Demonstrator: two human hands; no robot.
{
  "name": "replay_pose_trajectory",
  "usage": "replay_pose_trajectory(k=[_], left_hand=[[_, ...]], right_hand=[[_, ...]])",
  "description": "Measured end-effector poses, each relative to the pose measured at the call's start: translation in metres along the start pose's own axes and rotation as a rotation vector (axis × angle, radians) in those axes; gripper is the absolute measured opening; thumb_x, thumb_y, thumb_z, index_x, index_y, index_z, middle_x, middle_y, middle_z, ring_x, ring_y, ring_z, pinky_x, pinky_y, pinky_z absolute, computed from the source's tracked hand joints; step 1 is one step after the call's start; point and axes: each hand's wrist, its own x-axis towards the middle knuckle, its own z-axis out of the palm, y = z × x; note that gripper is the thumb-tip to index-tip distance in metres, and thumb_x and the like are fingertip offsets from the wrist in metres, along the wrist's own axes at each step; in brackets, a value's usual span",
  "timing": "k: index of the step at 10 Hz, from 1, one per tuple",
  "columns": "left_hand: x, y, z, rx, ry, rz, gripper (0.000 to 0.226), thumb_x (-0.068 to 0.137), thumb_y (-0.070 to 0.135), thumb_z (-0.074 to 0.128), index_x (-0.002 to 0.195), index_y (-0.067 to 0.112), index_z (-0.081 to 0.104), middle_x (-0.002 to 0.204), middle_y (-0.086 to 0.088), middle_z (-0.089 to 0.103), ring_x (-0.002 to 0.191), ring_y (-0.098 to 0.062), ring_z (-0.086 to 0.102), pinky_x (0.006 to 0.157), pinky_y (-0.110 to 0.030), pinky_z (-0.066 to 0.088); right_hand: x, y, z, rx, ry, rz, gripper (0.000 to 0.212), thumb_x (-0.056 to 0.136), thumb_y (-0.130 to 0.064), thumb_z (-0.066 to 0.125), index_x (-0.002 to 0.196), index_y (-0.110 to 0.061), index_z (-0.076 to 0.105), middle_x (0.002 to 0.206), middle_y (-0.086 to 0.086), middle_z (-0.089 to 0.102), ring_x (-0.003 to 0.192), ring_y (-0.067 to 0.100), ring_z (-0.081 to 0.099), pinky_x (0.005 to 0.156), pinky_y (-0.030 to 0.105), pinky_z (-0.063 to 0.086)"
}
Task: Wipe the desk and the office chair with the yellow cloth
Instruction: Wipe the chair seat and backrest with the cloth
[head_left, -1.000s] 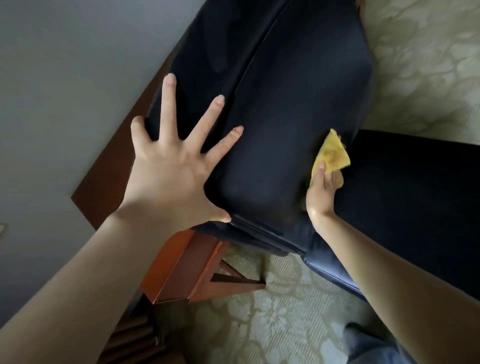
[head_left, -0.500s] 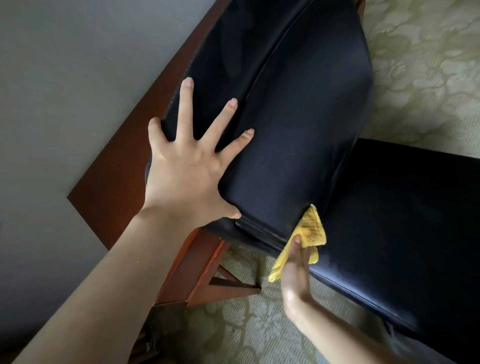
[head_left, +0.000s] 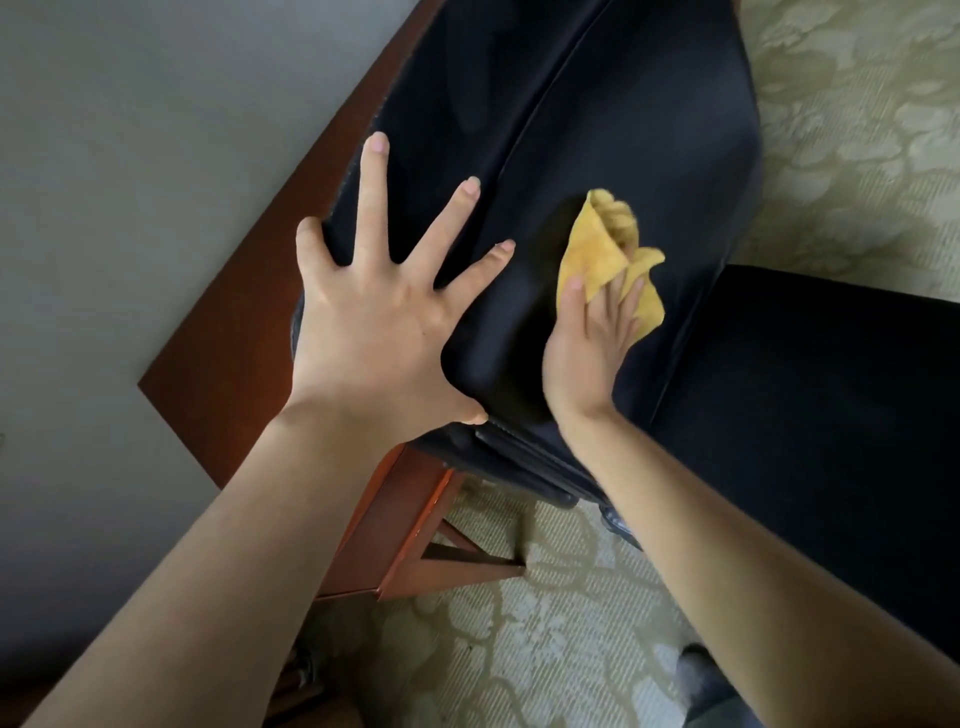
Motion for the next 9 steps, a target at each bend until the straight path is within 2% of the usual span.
replay_pose_trajectory(k=[3, 4, 5, 6, 7, 8, 9], left_hand=[[0.002, 0.001, 0.000, -0.020, -0.056, 0.001, 0.124, 0.047, 0.096, 0.042, 0.148, 0.043, -0.006, 0.159, 0.001, -0.014, 0.140, -0.048, -0.018, 0.101, -0.067, 0.024], [0.001, 0.001, -0.002, -0.029, -0.068, 0.002, 0.124, 0.048, 0.095, 0.045, 0.147, 0.043, -0.007, 0.159, 0.002, -0.016, 0.138, -0.047, -0.021, 0.102, -0.067, 0.022], [0.002, 0.002, -0.002, -0.034, -0.076, 0.000, 0.123, 0.049, 0.095, 0.045, 0.147, 0.044, -0.009, 0.158, 0.002, -0.018, 0.138, -0.047, -0.023, 0.102, -0.067, 0.022], [0.002, 0.002, -0.001, -0.042, -0.077, -0.008, 0.122, 0.050, 0.095, 0.046, 0.147, 0.045, -0.009, 0.158, 0.002, -0.018, 0.137, -0.047, -0.024, 0.102, -0.068, 0.021], [0.003, 0.002, -0.001, -0.049, -0.077, -0.003, 0.123, 0.050, 0.095, 0.047, 0.147, 0.044, -0.008, 0.158, 0.002, -0.018, 0.137, -0.046, -0.024, 0.103, -0.068, 0.021], [0.003, 0.002, 0.000, -0.048, -0.075, -0.006, 0.123, 0.049, 0.094, 0.047, 0.147, 0.044, -0.008, 0.158, 0.003, -0.017, 0.137, -0.046, -0.024, 0.103, -0.068, 0.020], [0.003, 0.001, 0.001, -0.053, -0.064, -0.007, 0.122, 0.050, 0.094, 0.048, 0.147, 0.045, -0.006, 0.159, 0.003, -0.015, 0.139, -0.046, -0.021, 0.103, -0.068, 0.020]], right_hand=[[0.068, 0.026, -0.006, -0.021, 0.095, 0.048, 0.054, 0.103, -0.031, 0.024, 0.151, -0.011, 0.008, 0.160, 0.002, 0.004, 0.146, 0.020, -0.004, 0.115, 0.037, -0.006], [0.089, 0.037, -0.018, 0.041, 0.177, 0.208, 0.056, 0.104, -0.032, 0.026, 0.150, -0.008, 0.008, 0.158, 0.009, 0.010, 0.145, 0.026, 0.008, 0.117, 0.039, 0.004], [0.093, 0.063, -0.038, -0.019, 0.064, 0.334, 0.057, 0.103, -0.039, 0.019, 0.151, -0.010, 0.010, 0.157, 0.010, 0.014, 0.144, 0.025, 0.015, 0.117, 0.037, 0.012], [0.071, 0.098, -0.052, 0.050, -0.008, 0.446, 0.058, 0.101, -0.045, 0.016, 0.151, -0.014, 0.014, 0.157, 0.009, 0.018, 0.143, 0.024, 0.020, 0.117, 0.035, 0.018], [0.037, 0.130, -0.049, 0.228, -0.003, 0.684, 0.058, 0.101, -0.046, 0.014, 0.151, -0.015, 0.016, 0.156, 0.007, 0.021, 0.142, 0.023, 0.023, 0.113, 0.035, 0.021], [-0.006, 0.150, -0.053, 0.909, 0.393, 0.956, 0.055, 0.102, -0.043, 0.018, 0.150, -0.016, 0.022, 0.154, 0.006, 0.028, 0.139, 0.025, 0.030, 0.115, 0.039, 0.023], [-0.034, 0.114, -0.045, 0.463, 0.242, 1.110, 0.054, 0.100, -0.048, 0.024, 0.147, -0.021, 0.030, 0.149, 0.003, 0.037, 0.133, 0.026, 0.040, 0.112, 0.041, 0.029]])
